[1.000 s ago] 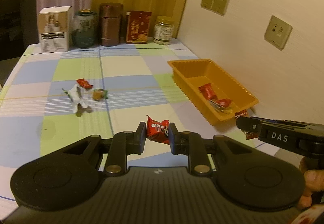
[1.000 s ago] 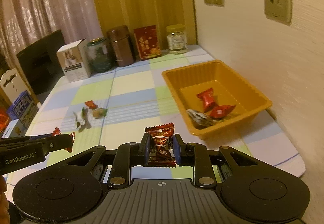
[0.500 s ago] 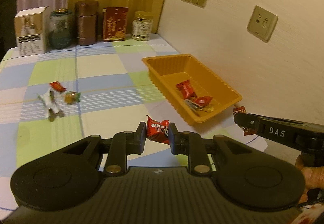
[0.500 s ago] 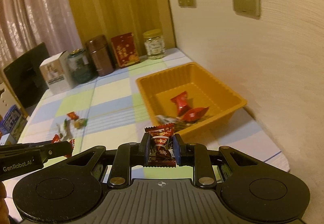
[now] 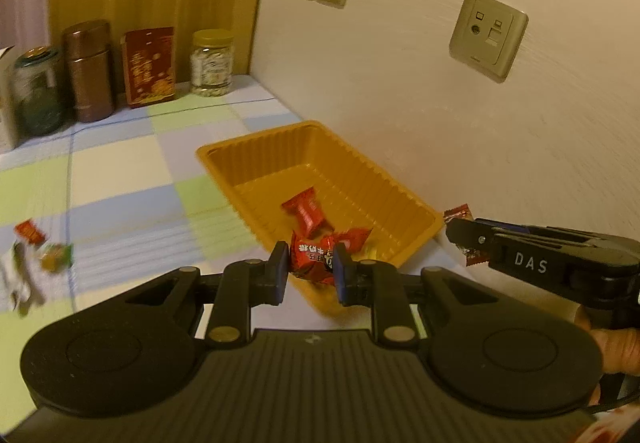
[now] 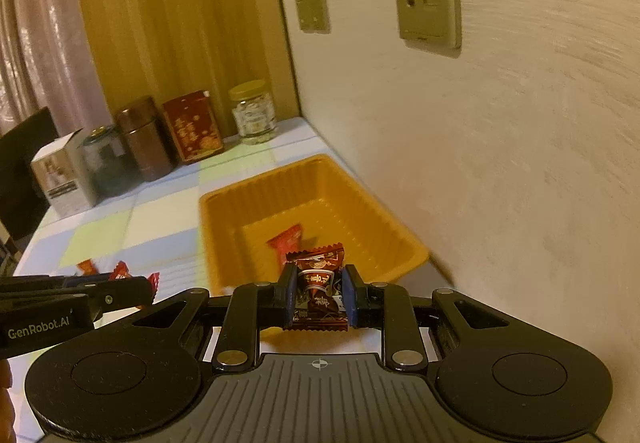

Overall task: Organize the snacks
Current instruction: 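Carry both candies over the orange tray and open both grippers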

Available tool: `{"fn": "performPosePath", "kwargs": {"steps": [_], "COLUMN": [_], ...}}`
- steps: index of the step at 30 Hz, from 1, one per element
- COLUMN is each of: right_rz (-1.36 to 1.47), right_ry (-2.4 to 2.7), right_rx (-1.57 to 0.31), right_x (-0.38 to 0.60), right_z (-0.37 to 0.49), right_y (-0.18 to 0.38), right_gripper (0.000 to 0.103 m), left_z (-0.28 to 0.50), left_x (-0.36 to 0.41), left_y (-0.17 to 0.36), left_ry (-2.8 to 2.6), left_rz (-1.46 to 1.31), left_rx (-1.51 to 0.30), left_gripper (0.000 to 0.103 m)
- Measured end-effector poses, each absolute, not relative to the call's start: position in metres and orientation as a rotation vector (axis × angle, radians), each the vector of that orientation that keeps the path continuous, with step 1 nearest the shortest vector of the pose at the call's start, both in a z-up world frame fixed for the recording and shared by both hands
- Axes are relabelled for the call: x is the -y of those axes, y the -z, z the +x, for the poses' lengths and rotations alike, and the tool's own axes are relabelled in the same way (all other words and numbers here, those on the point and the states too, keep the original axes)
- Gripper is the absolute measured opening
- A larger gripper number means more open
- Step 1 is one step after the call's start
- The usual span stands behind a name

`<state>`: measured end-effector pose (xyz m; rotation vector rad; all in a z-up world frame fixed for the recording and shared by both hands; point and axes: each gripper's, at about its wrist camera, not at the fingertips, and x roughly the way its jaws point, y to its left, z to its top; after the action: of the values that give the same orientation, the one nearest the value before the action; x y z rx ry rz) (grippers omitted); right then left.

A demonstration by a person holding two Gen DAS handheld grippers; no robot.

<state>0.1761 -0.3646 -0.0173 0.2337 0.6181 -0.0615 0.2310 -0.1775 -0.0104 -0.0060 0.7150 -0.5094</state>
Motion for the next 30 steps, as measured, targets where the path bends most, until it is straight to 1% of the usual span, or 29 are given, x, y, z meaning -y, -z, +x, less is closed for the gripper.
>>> {"fn": "performPosePath", "kwargs": {"steps": [11,18,21,25,30], "right_rz": [0.250,0.270,0.282,0.283,0.291], "right_ry": [0.075,0.091,0.100,0.102,0.099], "right_rx": [-0.633,-0.638,-0.642,-0.651,-0.660], "right_x": [0.390,0.400,0.404,0.404,0.404], "right_z": [0.223,0.237,0.240,0.242,0.241], "right_y": [0.033,0.040,0.042,0.045,0.048], "right_gripper": [0.024,0.024,0.024,0.024,0.024], "left_z": [0.280,0.304,0.311,0.315,0.312], "left_x": [0.214,0.228,0.234,0.226,0.196], "left_y": [0.032,0.043,0.044,0.043,0.046], "left_ry": [0.538,0.543,0.530,0.511,0.444], "left_rz": [0.042,0.043,0.061,0.042,-0.017], "left_rx": [-0.739,-0.760,-0.750,-0.743,-0.763], "left_gripper": [0.020,0.021,0.037,0.037,0.037]}}
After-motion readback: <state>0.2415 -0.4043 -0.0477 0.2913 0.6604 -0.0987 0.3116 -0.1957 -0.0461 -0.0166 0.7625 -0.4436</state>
